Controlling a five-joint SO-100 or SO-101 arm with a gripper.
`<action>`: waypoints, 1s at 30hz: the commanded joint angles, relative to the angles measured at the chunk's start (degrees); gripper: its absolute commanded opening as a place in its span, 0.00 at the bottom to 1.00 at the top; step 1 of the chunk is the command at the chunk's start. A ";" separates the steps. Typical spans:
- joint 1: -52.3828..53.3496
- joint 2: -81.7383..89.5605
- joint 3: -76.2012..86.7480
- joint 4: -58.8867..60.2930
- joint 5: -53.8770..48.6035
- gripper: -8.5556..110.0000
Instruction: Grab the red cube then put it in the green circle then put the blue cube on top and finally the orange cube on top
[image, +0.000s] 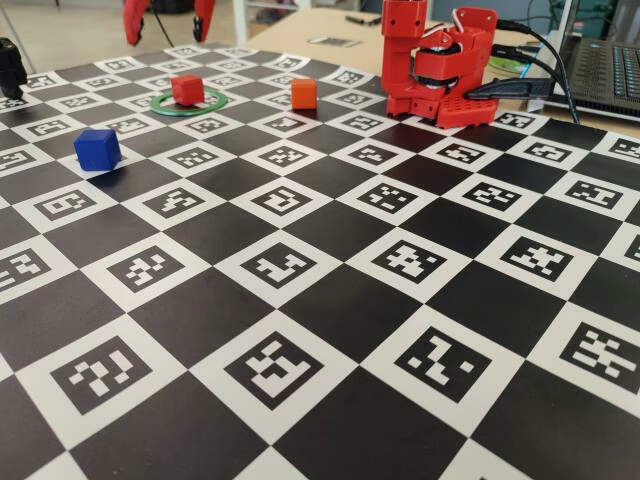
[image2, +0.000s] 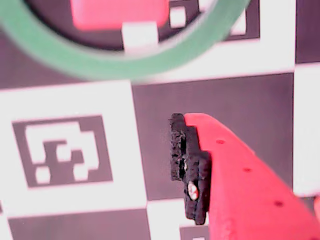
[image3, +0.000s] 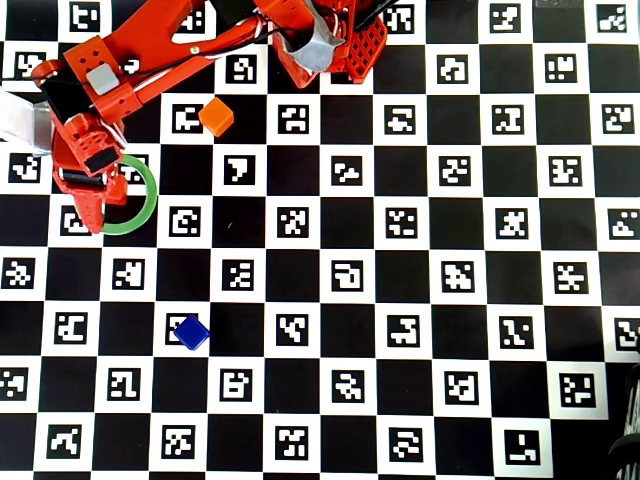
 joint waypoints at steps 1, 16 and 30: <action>-1.85 8.44 -4.48 2.90 2.29 0.45; -11.34 16.44 2.81 5.54 17.67 0.45; -25.05 5.54 -8.00 7.21 31.55 0.47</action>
